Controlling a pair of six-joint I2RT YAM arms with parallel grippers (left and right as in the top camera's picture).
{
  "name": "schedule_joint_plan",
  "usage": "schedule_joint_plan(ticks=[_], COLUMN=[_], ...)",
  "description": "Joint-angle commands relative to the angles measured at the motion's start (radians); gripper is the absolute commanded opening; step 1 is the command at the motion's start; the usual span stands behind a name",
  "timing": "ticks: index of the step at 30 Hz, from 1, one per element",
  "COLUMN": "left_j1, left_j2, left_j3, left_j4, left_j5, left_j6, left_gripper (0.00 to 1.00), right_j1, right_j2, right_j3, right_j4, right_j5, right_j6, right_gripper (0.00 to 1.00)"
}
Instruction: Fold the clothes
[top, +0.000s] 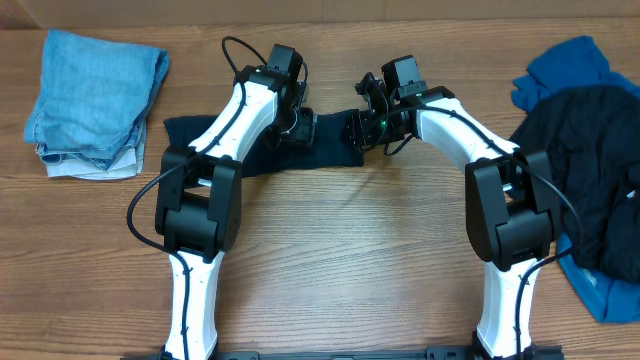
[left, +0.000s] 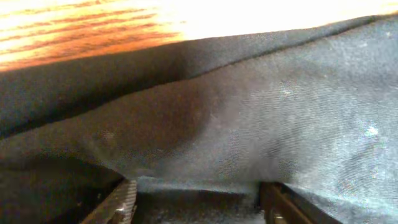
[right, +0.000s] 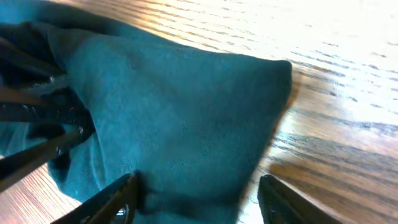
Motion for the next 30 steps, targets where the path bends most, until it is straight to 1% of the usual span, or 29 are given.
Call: schedule_joint_plan(ticks=[1, 2, 4, 6, 8, 9, 11, 12, 14, 15, 16, 17, 19, 21, 23, 25, 26, 30], left_j1=[0.015, 0.015, 0.024, 0.043, 0.069, 0.093, 0.145, 0.171, 0.227, 0.250, 0.269, 0.280, 0.311, 0.324, 0.328, 0.328, 0.329, 0.343], left_j2=[0.016, 0.014, 0.014, 0.014, 0.014, 0.014, 0.014, 0.014, 0.014, 0.014, 0.014, 0.014, 0.014, 0.014, 0.014, 0.014, 0.014, 0.014], left_j3=[0.106, 0.184, 0.394, 0.551, 0.641, 0.670, 0.665, 0.645, 0.614, 0.607, 0.603, 0.603, 0.603, 0.603, 0.597, 0.565, 0.538, 0.416], left_j4=[-0.063, -0.108, -0.224, -0.315, -0.403, -0.463, -0.537, -0.553, -0.566, -0.568, -0.570, -0.570, -0.570, -0.572, -0.575, -0.568, -0.560, -0.541], left_j5=[-0.050, -0.053, -0.109, -0.124, -0.124, -0.129, -0.131, -0.131, -0.127, -0.123, -0.127, -0.128, -0.127, -0.131, -0.134, -0.137, -0.148, -0.165], left_j6=[0.026, 0.026, 0.026, 0.026, 0.022, -0.002, -0.040, -0.053, -0.062, -0.062, -0.062, -0.062, -0.062, -0.061, -0.061, -0.061, -0.061, -0.061], left_gripper=[0.74, 0.78, 0.84, 0.90, 0.90, 0.90, 0.90, 0.90, 0.90, 0.90, 0.90, 0.90, 0.90, 0.87, 0.84, 0.84, 0.85, 0.90], right_j1=[0.003, 0.003, 0.003, 0.003, 0.003, -0.004, -0.016, -0.018, -0.018, -0.018, -0.018, -0.019, -0.019, 0.015, 0.076, 0.131, 0.150, 0.169], right_j2=[-0.029, -0.029, -0.029, -0.029, -0.029, -0.029, -0.029, -0.029, -0.029, -0.030, -0.032, -0.032, -0.034, -0.034, -0.033, -0.026, -0.023, 0.024], right_j3=[-0.005, -0.005, -0.005, -0.005, -0.005, -0.005, -0.005, -0.005, -0.005, -0.004, 0.016, 0.040, 0.169, 0.248, 0.257, 0.237, 0.224, 0.213], right_j4=[0.006, 0.006, 0.002, 0.000, -0.002, -0.005, -0.013, -0.018, -0.039, -0.036, -0.041, -0.059, -0.178, -0.245, -0.254, -0.252, -0.248, -0.210], right_j5=[0.010, 0.010, 0.010, 0.010, 0.010, 0.011, 0.010, 0.010, 0.035, 0.102, 0.213, 0.257, 0.276, 0.272, 0.272, 0.272, 0.274, 0.306], right_j6=[-0.002, -0.002, -0.002, -0.002, -0.001, 0.014, 0.021, 0.011, -0.086, -0.093, -0.092, -0.093, -0.092, -0.094, -0.142, -0.172, -0.199, -0.205], right_gripper=[0.71, 0.71, 0.71, 0.71, 0.70, 0.67, 0.58, 0.55, 0.49, 0.48, 0.48, 0.48, 0.45, 0.37, 0.22, 0.15, 0.15, 0.14])
